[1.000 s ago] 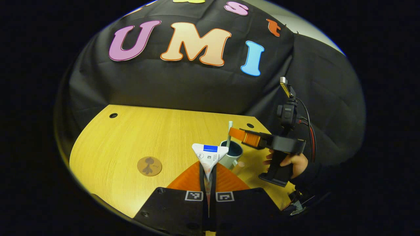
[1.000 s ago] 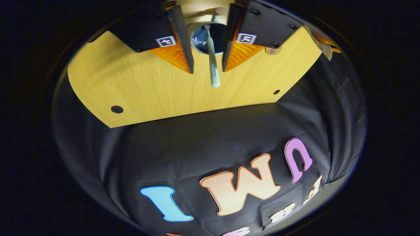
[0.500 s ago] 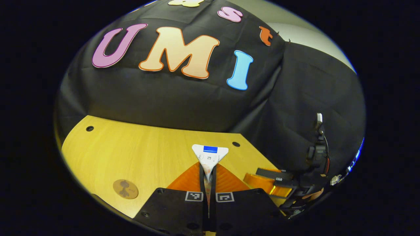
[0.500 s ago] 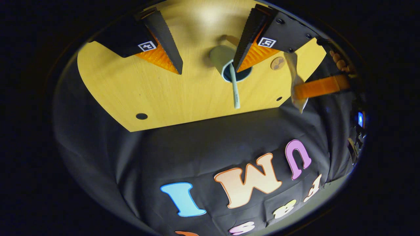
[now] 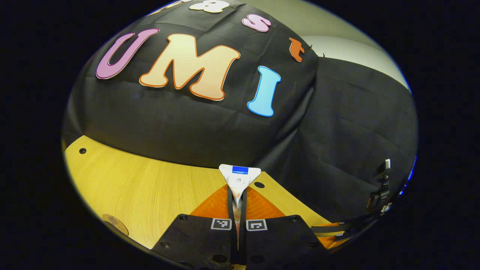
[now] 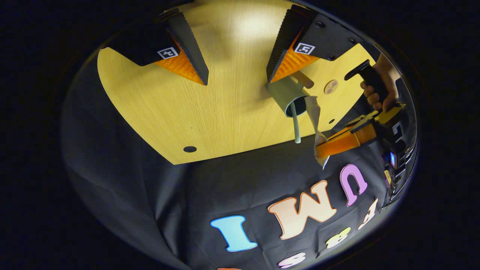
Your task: Put the toothbrush and toothpaste on the desktop into the cup, then pick up the cup and place it on the coaster on the desktop.
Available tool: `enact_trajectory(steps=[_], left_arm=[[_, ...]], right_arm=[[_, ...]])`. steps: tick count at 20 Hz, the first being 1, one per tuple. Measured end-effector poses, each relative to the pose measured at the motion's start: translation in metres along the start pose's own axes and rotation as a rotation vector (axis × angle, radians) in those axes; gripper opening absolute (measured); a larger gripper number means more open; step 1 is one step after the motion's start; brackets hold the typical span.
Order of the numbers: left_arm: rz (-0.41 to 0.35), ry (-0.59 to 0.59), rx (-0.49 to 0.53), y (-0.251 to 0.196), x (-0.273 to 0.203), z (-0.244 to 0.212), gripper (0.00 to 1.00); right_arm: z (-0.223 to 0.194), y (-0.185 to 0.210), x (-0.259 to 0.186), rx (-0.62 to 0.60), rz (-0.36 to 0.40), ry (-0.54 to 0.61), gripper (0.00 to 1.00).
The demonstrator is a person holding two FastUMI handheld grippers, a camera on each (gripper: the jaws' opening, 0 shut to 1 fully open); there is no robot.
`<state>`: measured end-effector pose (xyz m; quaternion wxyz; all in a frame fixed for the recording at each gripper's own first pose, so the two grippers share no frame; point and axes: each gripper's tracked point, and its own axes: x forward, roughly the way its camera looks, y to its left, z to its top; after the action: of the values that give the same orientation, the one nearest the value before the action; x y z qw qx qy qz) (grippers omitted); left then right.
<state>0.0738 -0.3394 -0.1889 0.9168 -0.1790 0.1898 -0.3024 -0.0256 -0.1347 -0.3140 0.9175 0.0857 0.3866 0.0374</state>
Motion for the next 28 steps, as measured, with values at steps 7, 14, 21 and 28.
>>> enact_trajectory(steps=[7,14,21,28], left_arm=[[0.064,-0.017,0.069,0.007,0.010,-0.019,0.00],[0.161,0.057,0.077,0.019,-0.013,-0.051,0.06],[0.233,0.053,0.058,0.039,-0.079,-0.032,0.95],[0.274,0.039,0.157,0.091,-0.152,-0.002,0.95]], right_arm=[[-0.011,0.013,-0.001,-0.049,0.044,0.026,0.96],[0.001,0.022,-0.002,-0.039,0.063,0.009,0.96],[-0.002,0.072,0.012,-0.077,0.106,0.229,0.98],[-0.030,0.130,0.045,-0.082,0.064,0.516,0.98]])
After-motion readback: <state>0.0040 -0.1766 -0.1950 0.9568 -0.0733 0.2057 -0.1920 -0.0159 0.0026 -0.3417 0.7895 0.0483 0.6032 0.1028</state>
